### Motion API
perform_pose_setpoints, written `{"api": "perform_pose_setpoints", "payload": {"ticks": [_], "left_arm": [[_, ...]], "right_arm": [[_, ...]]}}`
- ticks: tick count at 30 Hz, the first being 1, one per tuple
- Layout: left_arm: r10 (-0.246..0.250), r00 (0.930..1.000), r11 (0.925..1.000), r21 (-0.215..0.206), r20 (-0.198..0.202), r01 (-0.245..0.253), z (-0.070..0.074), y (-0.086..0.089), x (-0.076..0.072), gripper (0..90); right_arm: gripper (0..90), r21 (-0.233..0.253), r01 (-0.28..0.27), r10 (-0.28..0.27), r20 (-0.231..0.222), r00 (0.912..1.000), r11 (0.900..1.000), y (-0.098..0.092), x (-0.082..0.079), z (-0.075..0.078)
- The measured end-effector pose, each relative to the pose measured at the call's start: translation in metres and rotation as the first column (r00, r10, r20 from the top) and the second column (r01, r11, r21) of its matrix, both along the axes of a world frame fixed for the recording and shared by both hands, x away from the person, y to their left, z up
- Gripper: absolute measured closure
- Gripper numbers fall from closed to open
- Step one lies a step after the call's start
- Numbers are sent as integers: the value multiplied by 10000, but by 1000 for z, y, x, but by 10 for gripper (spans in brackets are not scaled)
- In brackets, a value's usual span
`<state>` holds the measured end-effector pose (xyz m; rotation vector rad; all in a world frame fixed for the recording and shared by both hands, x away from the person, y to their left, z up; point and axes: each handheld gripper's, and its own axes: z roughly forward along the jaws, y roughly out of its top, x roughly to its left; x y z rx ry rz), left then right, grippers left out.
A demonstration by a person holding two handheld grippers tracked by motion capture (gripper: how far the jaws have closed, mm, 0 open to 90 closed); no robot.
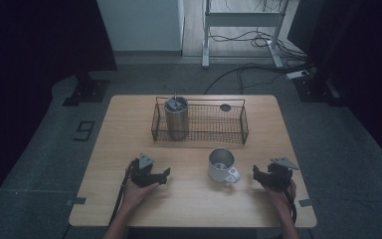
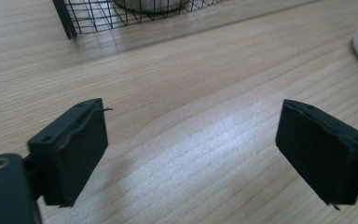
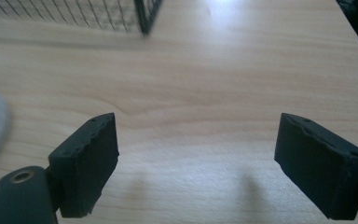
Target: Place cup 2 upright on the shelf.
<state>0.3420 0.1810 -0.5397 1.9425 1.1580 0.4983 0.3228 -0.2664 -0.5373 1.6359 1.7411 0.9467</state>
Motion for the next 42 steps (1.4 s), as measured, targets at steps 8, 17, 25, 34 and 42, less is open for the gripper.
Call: {"api": "perform_pose_setpoints", "payload": {"ticks": [8,17,25,34,42], "left_arm": [[69,9999,9999,98,-94,-68,-1,2,2,112],[73,9999,10000,11,-131,-73,0,3,2,113],[145,9997,9999,57,-196,-143,-1,3,3,121],[237,9995,9997,-5,-214,-237,0,6,3,127],[148,9992,9999,26,-384,-147,-1,5,1,127]], "right_arm": [[137,601,-628,585,708,9958,9962,12,-13,24],[133,952,-1584,1438,1448,9790,9828,34,-27,50],[129,1021,-2335,2150,1652,9625,9670,52,-32,61],[126,897,-2828,2669,1565,9509,9550,70,-29,68],[112,862,-3358,3210,1497,9352,9380,94,-16,74]]}}
